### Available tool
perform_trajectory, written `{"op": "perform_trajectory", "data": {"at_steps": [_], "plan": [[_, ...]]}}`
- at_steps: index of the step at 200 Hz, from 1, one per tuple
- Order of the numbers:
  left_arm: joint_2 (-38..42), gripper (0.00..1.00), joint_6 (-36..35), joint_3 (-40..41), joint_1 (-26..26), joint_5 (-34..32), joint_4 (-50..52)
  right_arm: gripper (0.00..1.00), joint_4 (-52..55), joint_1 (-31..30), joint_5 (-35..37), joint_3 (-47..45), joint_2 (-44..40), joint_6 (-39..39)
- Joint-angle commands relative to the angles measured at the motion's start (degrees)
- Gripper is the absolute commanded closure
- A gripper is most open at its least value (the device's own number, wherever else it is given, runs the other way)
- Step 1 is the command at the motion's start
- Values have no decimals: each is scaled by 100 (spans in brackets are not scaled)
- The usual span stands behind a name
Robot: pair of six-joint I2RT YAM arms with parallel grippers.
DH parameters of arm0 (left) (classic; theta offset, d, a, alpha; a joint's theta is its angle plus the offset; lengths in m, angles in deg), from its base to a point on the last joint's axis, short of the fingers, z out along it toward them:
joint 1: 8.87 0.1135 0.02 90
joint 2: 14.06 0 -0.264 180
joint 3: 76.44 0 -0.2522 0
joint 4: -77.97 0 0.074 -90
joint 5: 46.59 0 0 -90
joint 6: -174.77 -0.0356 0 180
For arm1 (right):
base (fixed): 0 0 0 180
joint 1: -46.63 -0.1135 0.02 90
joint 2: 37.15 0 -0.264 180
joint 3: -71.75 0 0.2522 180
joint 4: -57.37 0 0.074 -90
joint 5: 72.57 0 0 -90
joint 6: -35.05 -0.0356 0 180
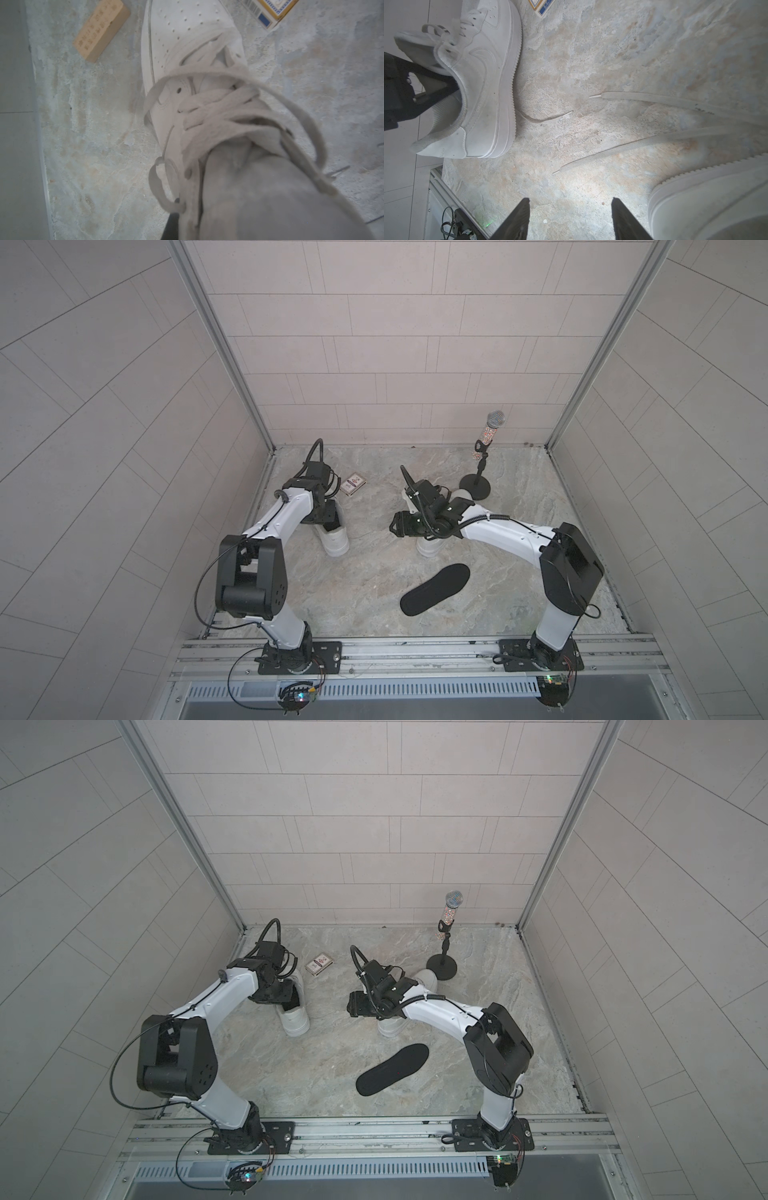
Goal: Insert the insole into the shoe
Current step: Place the shoe at the center of the board.
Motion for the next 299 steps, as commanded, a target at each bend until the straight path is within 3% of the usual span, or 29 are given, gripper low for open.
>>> {"op": "perform_trajectory", "data": {"at_steps": [1, 36, 61, 106, 133, 149, 176, 206, 223, 266, 299], "plan": [[48, 100, -511, 97, -38, -93, -105, 37, 228, -24, 152, 88, -258, 130], [-266, 95, -439, -43, -25, -1187, 258, 35, 442, -24, 206, -13, -417, 223], [-355, 82, -249, -88, -24, -1601, 416, 33, 549, 9, 293, -168, -613, 313], [-327, 59, 157, -420, 11, -1748, 834, 32, 632, 105, 498, -543, -1052, 340], [311, 51, 429, -503, -48, -1229, 908, 31, 796, 258, 720, -796, -1450, 404], [754, 47, 712, -519, -349, -1286, 882, 31, 851, 364, 925, -973, -1689, 458], [1100, 37, 992, -621, -1409, -1539, 723, 31, 1187, 595, 1122, -1097, -2028, 642], [790, 35, 1245, -912, -2453, -923, 249, 31, 1349, 941, 1202, -1250, -2134, 780], [350, 33, 1321, -1123, -2797, -466, -84, 31, 1244, 1140, 1084, -1299, -2032, 823], [-447, 31, 1252, -1621, -3302, 496, -691, 29, 1207, 1263, 1076, -1223, -1659, 838], [-760, 31, 1427, -1635, -3399, 1110, -1191, 30, 1068, 1293, 1056, -1373, -1523, 687]]}}
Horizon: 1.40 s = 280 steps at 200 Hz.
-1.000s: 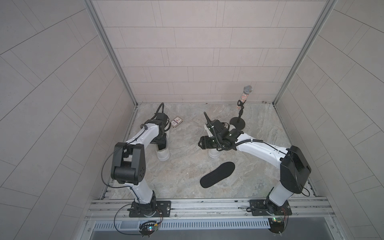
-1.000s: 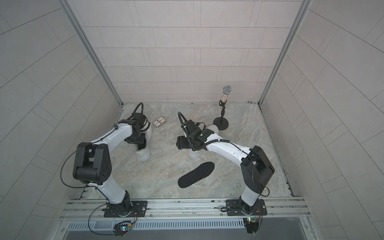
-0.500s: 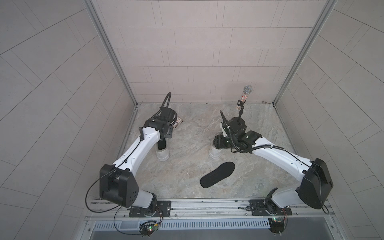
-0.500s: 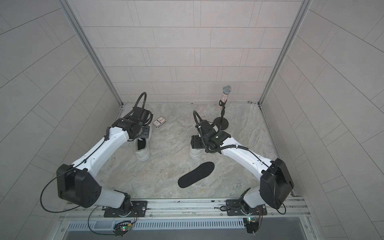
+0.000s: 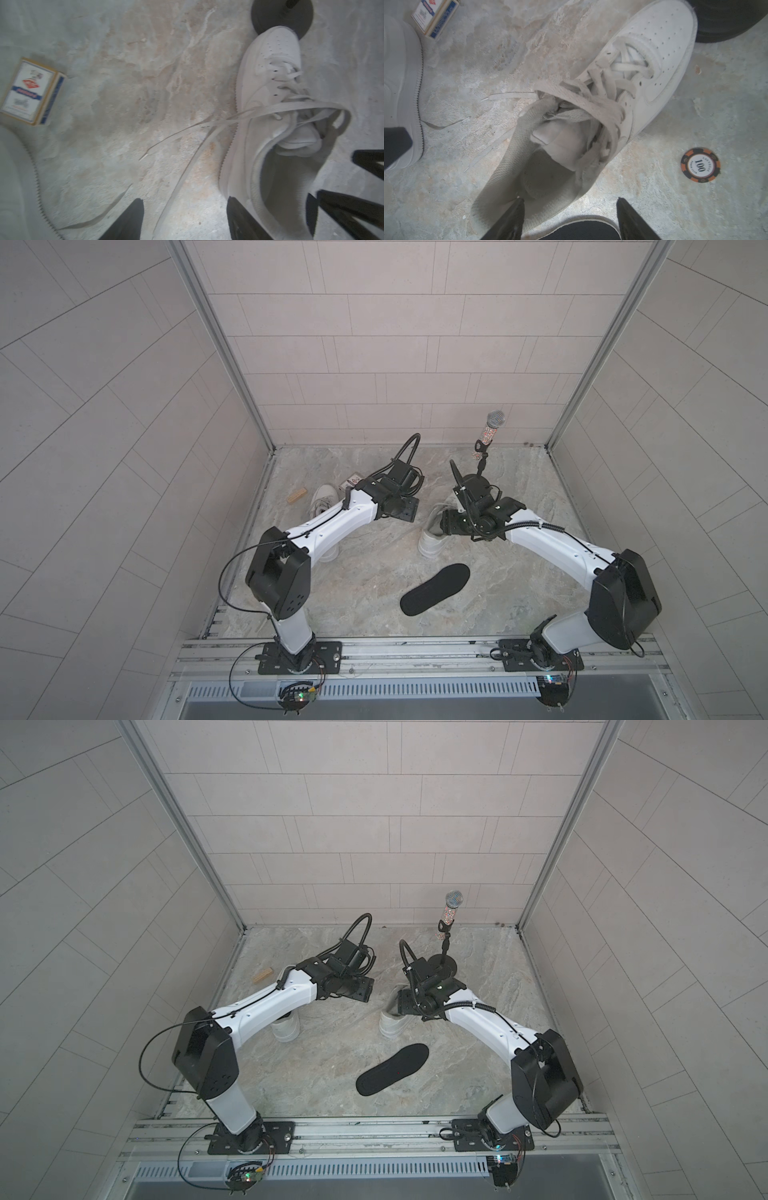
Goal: Insert the insole into the shoe
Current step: Place the shoe at the center of the board, then adjust the shoe at the center of the board.
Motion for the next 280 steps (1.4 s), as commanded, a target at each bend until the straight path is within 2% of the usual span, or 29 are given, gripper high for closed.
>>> {"op": "perform_trajectory", "data": {"at_steps": [1, 18, 43, 114, 165, 222, 280], "plan": [[-120, 31, 149, -190, -76, 606, -526, 30, -53, 39, 71, -111, 27, -102], [-289, 31, -3, -220, -208, 627, -664, 31, -111, 83, 101, -235, -32, -126], [-589, 31, -203, -356, -419, 298, -609, 33, -195, 305, -55, -429, -135, -117], [-1013, 34, -291, -493, -432, -118, -610, 34, -208, 723, -340, -752, -640, 37], [-1140, 34, -437, -764, -432, -213, -499, 34, -251, 734, -469, -852, -691, 0], [-1218, 34, -756, -791, -534, 163, -468, 31, -517, 562, -506, -823, -509, -178], [-1460, 36, -795, -901, -617, -46, -354, 31, -722, 493, -383, -663, -98, -270]]}}
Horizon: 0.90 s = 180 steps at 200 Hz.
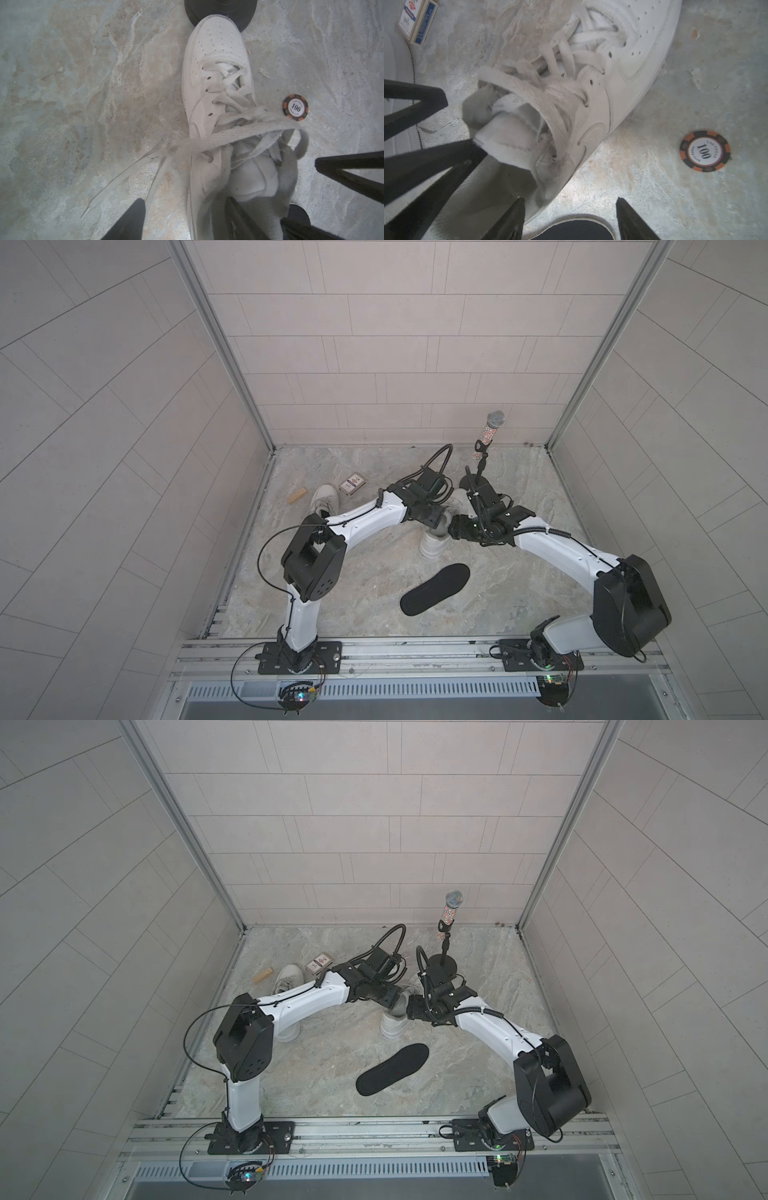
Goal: Insert the insole into the shoe
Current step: Adjust the shoe at the center of the board.
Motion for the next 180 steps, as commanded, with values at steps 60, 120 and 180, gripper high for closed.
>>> {"op": "perform_trajectory", "data": {"at_steps": [60, 120, 180], "plan": [[-299, 90, 397, -35, -10, -192, -296, 38, -239, -47, 217, 321, 589, -183], [1187, 100, 2274, 2086, 184, -1137, -1433, 27, -4, -767, 216, 923, 980, 350], [1615, 100, 3046, 2874, 191, -926, -1821, 26, -21, -1176, 203, 1356, 1508, 478]]}}
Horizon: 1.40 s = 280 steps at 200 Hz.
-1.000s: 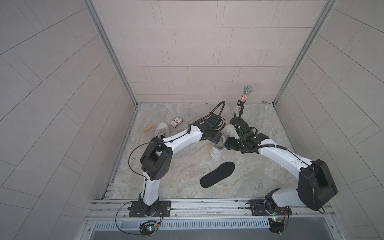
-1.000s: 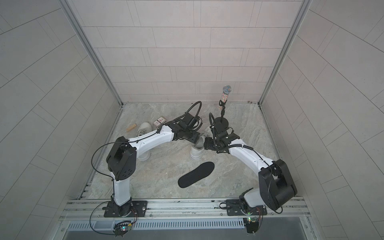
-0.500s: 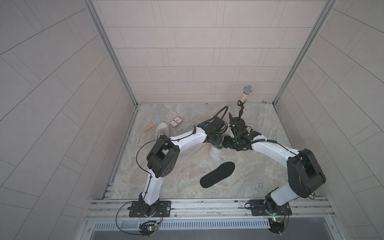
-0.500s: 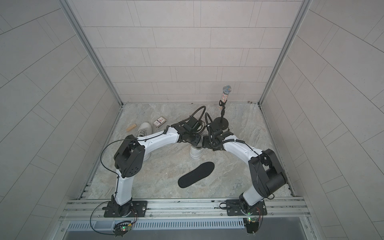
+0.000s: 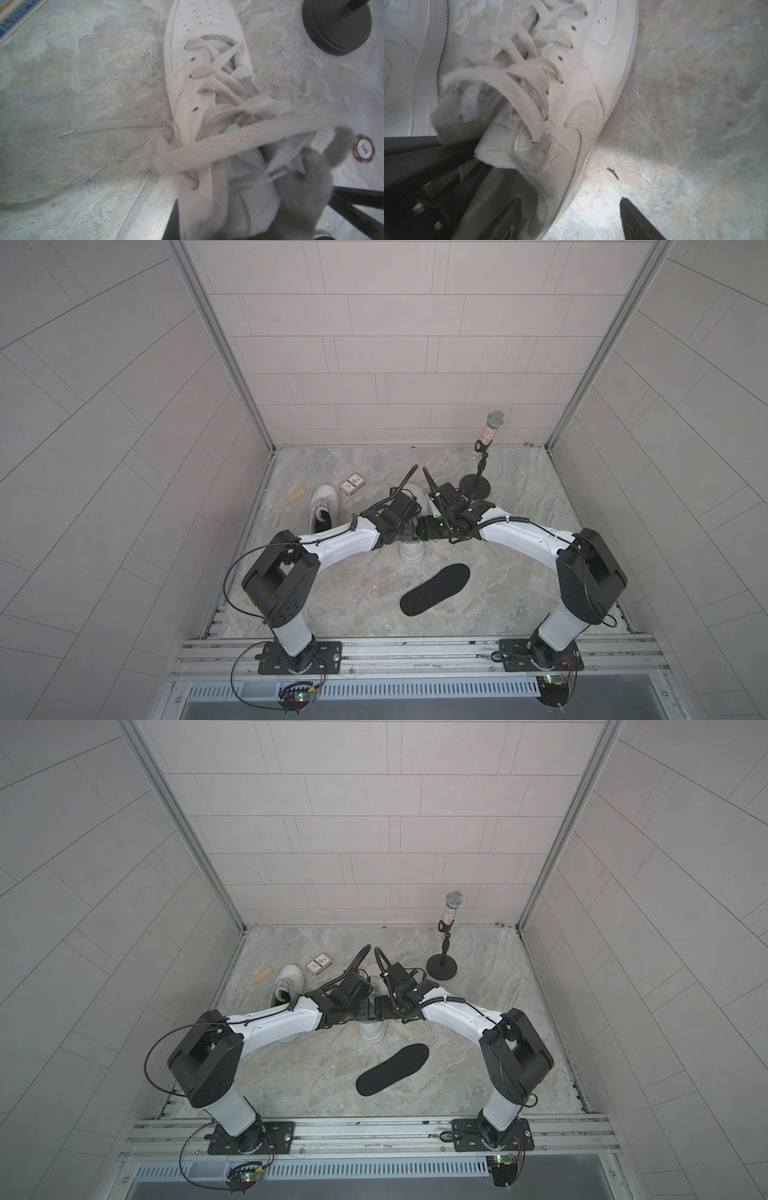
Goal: Insert the insole into the shoe
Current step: Adjust the shoe at the center of the board.
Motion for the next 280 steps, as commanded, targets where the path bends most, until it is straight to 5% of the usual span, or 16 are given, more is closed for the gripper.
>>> {"op": "perform_trajectory", "data": {"at_steps": [1, 72, 96, 119, 150, 224, 280], "plan": [[72, 100, 417, 33, -16, 35, -399, 26, 145, -35, 74, 159, 186, 149], [27, 82, 278, -90, 230, 27, 119, 62, 114, 28, 175, 165, 402, 458], [-186, 74, -42, -415, 299, 113, 411, 68, 55, 34, 71, 206, 449, 532], [-450, 77, -197, -800, 293, 330, 684, 71, -29, 36, 8, 218, 495, 549], [-438, 100, 26, -721, 359, -115, 890, 77, -51, 140, 63, 59, 448, 551], [423, 100, 191, 930, 811, 219, 383, 90, -684, 1339, -628, -979, 220, 669], [345, 100, 119, 781, 874, 314, 412, 90, -703, 1257, -744, -987, 216, 560]]}}
